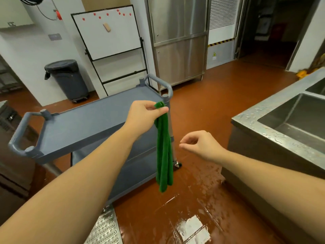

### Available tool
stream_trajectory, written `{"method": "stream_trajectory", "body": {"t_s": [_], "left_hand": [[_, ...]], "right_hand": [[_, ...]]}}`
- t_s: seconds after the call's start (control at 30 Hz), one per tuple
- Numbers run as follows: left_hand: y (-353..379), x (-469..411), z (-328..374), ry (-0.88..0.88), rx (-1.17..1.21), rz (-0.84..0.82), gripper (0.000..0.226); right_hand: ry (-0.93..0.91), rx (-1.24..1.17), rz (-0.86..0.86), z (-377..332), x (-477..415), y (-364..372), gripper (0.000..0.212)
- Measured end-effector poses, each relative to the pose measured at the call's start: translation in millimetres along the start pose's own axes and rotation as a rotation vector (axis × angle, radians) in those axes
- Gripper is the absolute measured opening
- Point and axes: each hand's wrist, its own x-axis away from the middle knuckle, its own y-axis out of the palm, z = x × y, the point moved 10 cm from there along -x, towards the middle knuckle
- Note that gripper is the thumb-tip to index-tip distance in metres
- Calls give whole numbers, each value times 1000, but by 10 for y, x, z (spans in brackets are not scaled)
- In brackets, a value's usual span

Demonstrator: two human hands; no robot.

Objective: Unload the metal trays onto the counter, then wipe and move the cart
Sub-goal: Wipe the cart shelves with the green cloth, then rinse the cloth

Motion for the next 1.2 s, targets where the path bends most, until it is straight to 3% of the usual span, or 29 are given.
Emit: {"method": "stream_trajectory", "body": {"t_s": [0.1, 0.3, 0.43, 0.53, 0.7, 0.77, 0.9, 1.2], "left_hand": [[53, 39, 14, -28, 130, -31, 2], [94, 115, 60, -50, 216, -71, 5], [45, 148, 110, -45, 229, -53, 6], [48, 189, 97, -66, 253, -76, 6], [37, 287, 44, -114, 293, -131, 7], [3, 331, 33, -133, 344, -129, 7], [-106, 430, -2, -167, 426, -128, 16], [-492, 577, -160, -195, 459, -105, 23]], "right_hand": [[40, -84, 27, 129, 68, 233, 23], [-11, -197, 249, -52, 71, 54, 27], [-42, -203, 283, -125, 86, -29, 15], [-50, -223, 242, -155, 71, -9, 1], [-47, -322, -17, -189, 17, 234, 24], [-78, -339, -112, -277, 42, 351, 23], [-96, -330, -168, -404, 82, 484, 8], [-98, -342, -246, -643, 191, 731, 14]]}}
